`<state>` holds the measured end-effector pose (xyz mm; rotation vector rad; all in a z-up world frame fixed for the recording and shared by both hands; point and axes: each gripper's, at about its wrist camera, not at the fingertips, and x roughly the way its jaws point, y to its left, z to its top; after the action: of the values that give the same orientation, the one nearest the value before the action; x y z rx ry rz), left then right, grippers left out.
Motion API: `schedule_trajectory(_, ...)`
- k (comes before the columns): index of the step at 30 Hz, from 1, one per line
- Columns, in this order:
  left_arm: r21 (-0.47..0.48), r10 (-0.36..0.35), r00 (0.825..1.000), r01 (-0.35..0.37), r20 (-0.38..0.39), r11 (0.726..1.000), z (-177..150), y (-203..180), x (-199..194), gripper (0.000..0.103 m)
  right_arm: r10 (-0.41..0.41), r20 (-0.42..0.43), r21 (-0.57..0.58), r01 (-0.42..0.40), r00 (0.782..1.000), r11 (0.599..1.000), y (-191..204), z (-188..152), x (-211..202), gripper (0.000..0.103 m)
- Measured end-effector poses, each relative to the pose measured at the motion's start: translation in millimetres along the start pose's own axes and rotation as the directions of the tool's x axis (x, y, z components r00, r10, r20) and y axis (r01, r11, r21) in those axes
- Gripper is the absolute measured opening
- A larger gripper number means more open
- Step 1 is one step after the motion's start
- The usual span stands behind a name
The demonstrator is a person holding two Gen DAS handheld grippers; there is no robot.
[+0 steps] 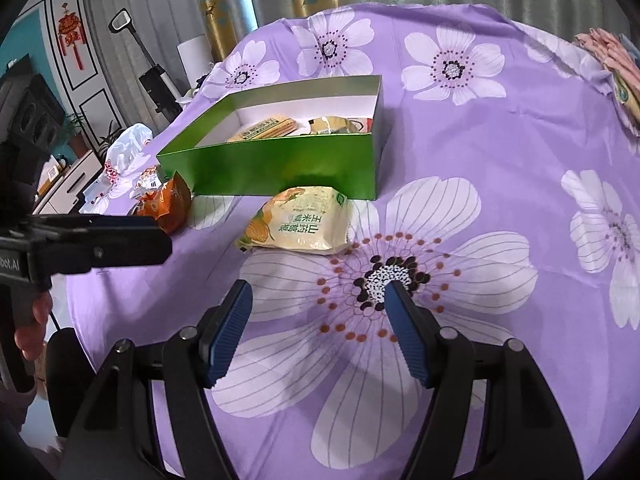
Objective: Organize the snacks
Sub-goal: 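Move the left gripper to the yellow corn-print bag and close on it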
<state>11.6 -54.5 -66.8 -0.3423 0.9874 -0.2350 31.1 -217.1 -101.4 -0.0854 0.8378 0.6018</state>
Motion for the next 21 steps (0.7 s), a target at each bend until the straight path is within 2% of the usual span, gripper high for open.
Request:
schedule_trajectory(10, -0.011, -0.023, 0.999, 0.023, -0.046, 1.000, 6, 5, 30, 0.082, 0.038, -0.031, -0.010, -0.038, 0.999, 0.999, -8, 2, 26, 0.068)
schedule_trajectory(21, -0.052, -0.067, 0.996, 0.065, -0.057, 0.997, 24, 14, 54, 0.082, 0.066, -0.053, -0.059, -0.069, 0.996, 0.996, -8, 17, 51, 0.067)
